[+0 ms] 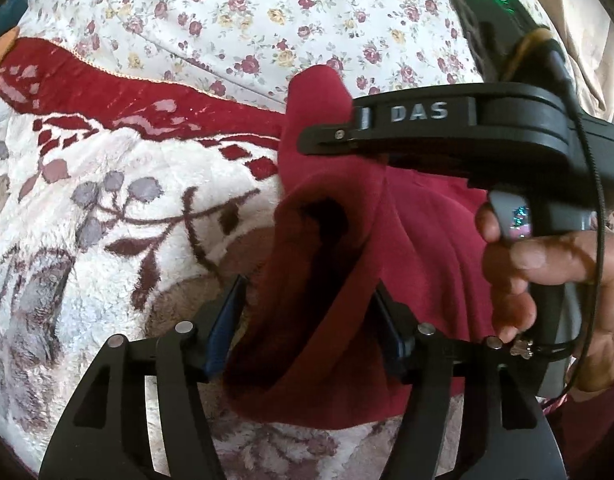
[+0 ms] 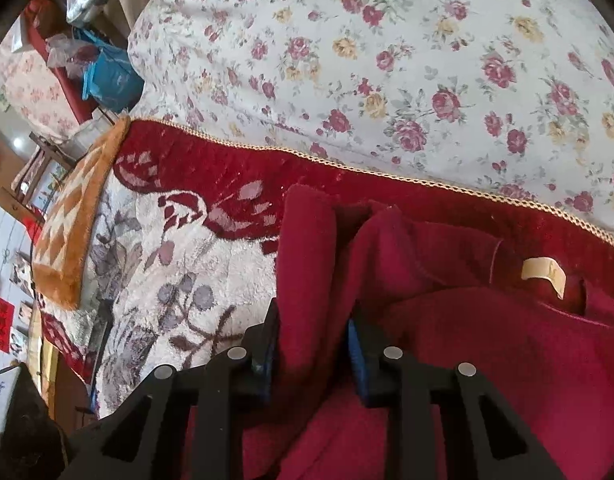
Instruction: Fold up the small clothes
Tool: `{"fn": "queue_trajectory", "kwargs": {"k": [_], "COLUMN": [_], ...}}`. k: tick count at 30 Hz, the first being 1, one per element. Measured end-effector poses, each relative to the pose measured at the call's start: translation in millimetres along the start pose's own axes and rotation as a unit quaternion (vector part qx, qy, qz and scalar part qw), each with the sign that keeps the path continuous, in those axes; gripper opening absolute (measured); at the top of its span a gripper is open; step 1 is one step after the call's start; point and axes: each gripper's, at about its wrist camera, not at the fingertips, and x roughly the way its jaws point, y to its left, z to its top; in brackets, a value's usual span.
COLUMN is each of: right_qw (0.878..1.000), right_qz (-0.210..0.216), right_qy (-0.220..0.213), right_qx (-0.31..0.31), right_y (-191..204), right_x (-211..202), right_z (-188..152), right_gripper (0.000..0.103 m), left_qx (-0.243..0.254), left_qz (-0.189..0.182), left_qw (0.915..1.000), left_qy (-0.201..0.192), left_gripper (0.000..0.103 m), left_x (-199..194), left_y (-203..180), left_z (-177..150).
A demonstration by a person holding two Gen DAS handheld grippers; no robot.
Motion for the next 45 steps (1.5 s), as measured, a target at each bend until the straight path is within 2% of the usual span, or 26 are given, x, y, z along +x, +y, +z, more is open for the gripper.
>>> {"fn": "queue_trajectory", "kwargs": {"k": [6,8,9,10,16,21,24,28,31,36,38,39,41,42,43,44,45], "right_qw": [1.0,1.0,1.0,0.999,0.998,0.996,0.994,0.992,0.989,0.983,0.981,0.979,0.972,0.967,0.965,0.962,0.962], "right_qz": [0.015,0.022,0.025,0.029,0.058,0.065,0.06,0.037,0.018,-0.016,-0.044,-0.054,-0.027,-0.013,-0.009,-0.009,-0.012], "right_qy": [-0.001,-0.003,-0.004,-0.006,-0.024,-0.057,-0.079,-0.104,-0.114,-0.106,-0.082,-0.069,-0.076,-0.083,-0.088,-0.1,-0.106], "right_qx": [0.006,0.009,0.011,0.013,0.025,0.028,0.038,0.059,0.088,0.149,0.169,0.183,0.222,0.239,0.249,0.253,0.251], "right_y": [-7,-8,-9,-10,-21,-40,-62,-102,-142,-206,-225,-233,-246,-249,-248,-245,-241], "right_x": [-1,-1,-1,-2,-27,-77,-112,-154,-175,-176,-161,-152,-152,-157,-163,-175,-182], "right_z": [-2,-3,-3,-3,-6,-11,-17,-30,-46,-78,-90,-97,-106,-108,-109,-110,-112], "right_gripper": [0.027,0.026,0.026,0.026,0.024,0.023,0.023,0.023,0.023,0.022,0.022,0.022,0.023,0.026,0.036,0.049,0.051], "left_qx": [-0.007,-0.006,-0.01,-0.016,-0.002,0.039,0.07,0.105,0.124,0.147,0.163,0.169,0.175,0.169,0.164,0.165,0.172], "left_qz": [0.003,-0.011,-0.031,-0.043,-0.049,-0.06,-0.072,-0.088,-0.091,-0.076,-0.066,-0.068,-0.103,-0.133,-0.16,-0.167,-0.159], "left_qw": [1.0,0.9999,0.9993,0.9986,0.9987,0.9974,0.9949,0.9903,0.9874,0.9827,0.9808,0.9799,0.9744,0.9704,0.9671,0.9667,0.9682], "left_qy": [0.006,0.01,0.019,0.024,0.012,0.006,0.008,0.018,0.036,0.084,0.083,0.081,0.097,0.109,0.11,0.103,0.087], "left_gripper": [0.061,0.045,0.026,0.021,0.017,0.017,0.017,0.017,0.017,0.017,0.017,0.02,0.033,0.041,0.043,0.044,0.044], "left_x": [11,12,12,10,-12,-27,-27,-16,6,59,67,65,49,39,27,17,4], "left_y": [-1,-4,-5,-6,-31,-82,-128,-178,-211,-245,-252,-253,-249,-244,-236,-234,-226], "left_z": [1,2,3,4,10,19,25,24,17,-3,-10,-10,-7,-5,-3,-6,-5]}}
